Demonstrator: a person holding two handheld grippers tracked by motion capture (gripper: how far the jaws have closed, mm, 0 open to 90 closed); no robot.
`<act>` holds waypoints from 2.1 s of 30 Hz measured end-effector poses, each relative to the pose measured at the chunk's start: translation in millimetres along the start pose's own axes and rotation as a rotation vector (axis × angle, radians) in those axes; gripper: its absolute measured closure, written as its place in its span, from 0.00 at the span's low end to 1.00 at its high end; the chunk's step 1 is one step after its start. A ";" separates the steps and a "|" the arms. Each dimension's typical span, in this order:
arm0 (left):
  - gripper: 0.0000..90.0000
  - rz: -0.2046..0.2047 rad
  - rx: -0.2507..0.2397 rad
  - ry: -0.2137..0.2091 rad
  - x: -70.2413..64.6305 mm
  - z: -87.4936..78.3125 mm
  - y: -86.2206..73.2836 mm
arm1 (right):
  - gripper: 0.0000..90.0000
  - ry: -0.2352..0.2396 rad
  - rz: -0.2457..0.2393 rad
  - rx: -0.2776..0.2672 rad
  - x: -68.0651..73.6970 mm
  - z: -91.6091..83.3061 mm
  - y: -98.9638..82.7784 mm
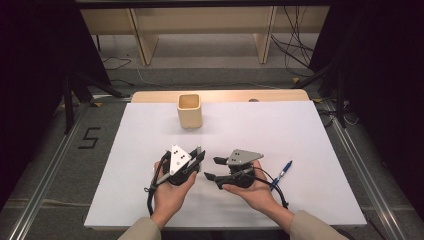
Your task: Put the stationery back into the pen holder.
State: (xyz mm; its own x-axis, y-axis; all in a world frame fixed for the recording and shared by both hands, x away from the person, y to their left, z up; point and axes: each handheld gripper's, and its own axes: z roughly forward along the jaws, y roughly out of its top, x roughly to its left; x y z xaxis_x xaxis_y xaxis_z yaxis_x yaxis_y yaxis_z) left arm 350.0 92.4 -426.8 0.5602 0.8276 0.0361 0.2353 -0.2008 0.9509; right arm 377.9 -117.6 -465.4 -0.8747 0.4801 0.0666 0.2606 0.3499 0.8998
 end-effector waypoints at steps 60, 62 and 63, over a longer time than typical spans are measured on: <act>0.87 0.042 -0.089 0.131 76.8 48.6 67.3 | 0.25 -0.119 0.045 0.059 -26.6 -43.2 -22.1; 0.87 0.038 -0.100 0.134 78.3 50.4 70.2 | 0.25 -0.120 0.046 0.062 -26.9 -44.1 -22.7; 0.87 0.036 -0.102 0.135 79.1 51.2 71.6 | 0.25 -0.121 0.045 0.063 -27.2 -44.5 -22.9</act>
State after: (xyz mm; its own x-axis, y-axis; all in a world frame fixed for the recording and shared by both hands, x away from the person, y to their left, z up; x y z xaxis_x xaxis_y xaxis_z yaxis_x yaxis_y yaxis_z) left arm 451.8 116.6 -371.6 0.4535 0.8851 0.1048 0.1316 -0.1828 0.9743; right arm 377.5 -174.5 -468.7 -0.8069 0.5885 0.0509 0.3272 0.3736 0.8680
